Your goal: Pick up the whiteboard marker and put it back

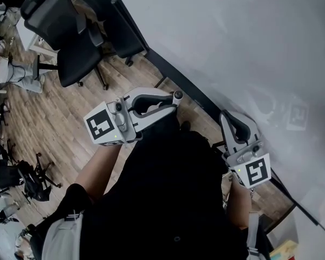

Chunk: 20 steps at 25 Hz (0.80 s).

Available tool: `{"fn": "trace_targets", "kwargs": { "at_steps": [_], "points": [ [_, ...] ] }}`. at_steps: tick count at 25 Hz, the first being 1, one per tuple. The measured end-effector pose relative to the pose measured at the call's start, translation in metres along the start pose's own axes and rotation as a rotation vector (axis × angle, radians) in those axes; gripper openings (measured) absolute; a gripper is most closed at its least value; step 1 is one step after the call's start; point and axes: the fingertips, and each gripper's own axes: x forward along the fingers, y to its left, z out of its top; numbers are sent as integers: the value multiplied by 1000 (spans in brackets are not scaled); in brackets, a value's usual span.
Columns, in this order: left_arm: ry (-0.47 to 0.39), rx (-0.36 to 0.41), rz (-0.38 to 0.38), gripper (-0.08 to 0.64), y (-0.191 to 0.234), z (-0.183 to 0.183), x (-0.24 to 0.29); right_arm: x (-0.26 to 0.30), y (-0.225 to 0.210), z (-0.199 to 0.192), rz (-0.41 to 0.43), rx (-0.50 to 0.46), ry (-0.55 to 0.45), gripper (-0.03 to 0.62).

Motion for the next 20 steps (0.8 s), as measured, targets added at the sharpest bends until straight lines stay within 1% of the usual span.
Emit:
{"fn": "trace_targets", "kwargs": {
  "at_steps": [8, 10, 14, 20],
  "points": [
    [11, 21, 7, 67, 0, -2, 0, 4, 8, -7, 29, 28, -21, 20],
    [13, 28, 6, 67, -2, 0, 1, 6, 15, -7, 46, 45, -29, 20],
    [16, 39, 8, 67, -3, 2, -1, 15, 25, -3, 44, 110, -40, 20],
    [25, 62, 20, 67, 3, 6, 0, 15, 24, -1, 52, 118, -46, 20]
  ]
}}
